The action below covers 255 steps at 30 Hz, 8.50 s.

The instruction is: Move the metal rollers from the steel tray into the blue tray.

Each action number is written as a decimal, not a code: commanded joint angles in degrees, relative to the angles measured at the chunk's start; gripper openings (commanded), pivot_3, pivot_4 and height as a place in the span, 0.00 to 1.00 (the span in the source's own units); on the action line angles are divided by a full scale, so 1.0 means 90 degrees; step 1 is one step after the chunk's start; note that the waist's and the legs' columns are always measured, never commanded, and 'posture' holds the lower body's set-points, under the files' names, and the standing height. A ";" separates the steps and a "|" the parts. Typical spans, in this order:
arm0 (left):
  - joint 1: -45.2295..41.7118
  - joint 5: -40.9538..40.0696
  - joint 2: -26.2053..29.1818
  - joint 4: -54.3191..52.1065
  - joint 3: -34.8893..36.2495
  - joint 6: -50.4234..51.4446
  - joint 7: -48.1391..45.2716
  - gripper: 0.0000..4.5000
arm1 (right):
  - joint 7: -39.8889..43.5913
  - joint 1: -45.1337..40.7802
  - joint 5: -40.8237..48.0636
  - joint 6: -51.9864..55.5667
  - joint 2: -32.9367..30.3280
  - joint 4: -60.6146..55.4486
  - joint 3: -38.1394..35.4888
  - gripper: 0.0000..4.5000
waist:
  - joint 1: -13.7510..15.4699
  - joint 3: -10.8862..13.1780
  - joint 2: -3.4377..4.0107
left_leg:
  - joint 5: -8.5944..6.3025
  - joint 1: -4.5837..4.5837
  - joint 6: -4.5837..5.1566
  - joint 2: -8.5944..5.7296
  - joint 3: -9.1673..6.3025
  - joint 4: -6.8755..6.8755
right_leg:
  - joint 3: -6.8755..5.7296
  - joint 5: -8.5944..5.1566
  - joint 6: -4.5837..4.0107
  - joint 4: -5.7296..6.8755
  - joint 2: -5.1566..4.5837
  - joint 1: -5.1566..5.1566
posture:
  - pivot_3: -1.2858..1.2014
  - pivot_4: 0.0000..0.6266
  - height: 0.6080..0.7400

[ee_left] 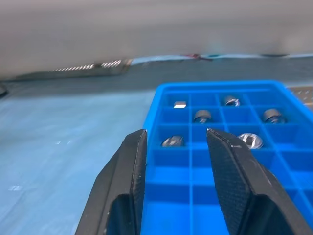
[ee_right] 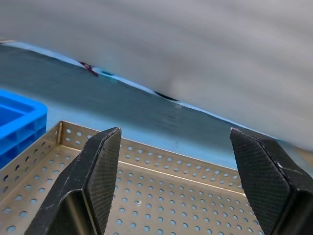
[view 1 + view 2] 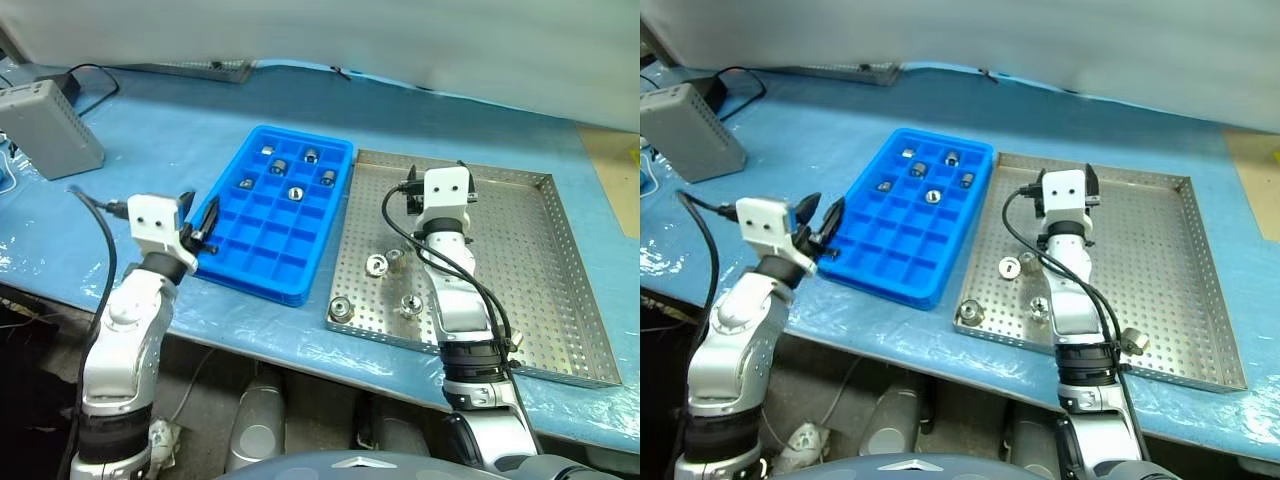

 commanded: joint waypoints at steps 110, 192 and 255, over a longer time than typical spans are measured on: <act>-0.6803 0.1633 -0.0598 0.9117 -0.3577 -0.2985 -0.8892 0.45 | 0.3875 0.4756 0.2424 0.2200 -0.3068 -0.5132 -0.0611 0.82 | -0.0940 -0.0014 -0.0015 | -0.0051 0.0047 0.0087 -0.0004 0.0030 0.0007 | -0.0010 0.0042 -0.0012 -0.0160 -0.0010 0.0130 | 0.40 0.24 1.00; -0.6942 0.1843 -0.2338 0.9532 -0.2457 0.2150 -0.5933 0.00 | 0.3364 0.4480 0.0723 0.3099 -0.3028 -0.5492 0.0774 0.82 | -0.1102 -0.0014 -0.0020 | -0.0100 0.0020 0.0140 -0.0012 0.0058 0.0026 | -0.0010 0.0041 -0.0004 -0.0221 -0.0033 0.0138 | 0.37 0.24 1.00; -0.8802 0.7668 -0.1922 1.1592 -0.6583 -0.7956 -0.2184 0.86 | 0.2631 0.4569 -0.0599 0.1978 -0.1757 -0.3839 0.1697 0.82 | -0.1460 -0.0046 -0.0075 | -0.0124 0.0005 0.0164 0.0003 0.0076 0.0122 | 0.0003 0.0047 0.0012 -0.0175 -0.0031 0.0141 | 0.31 0.24 1.00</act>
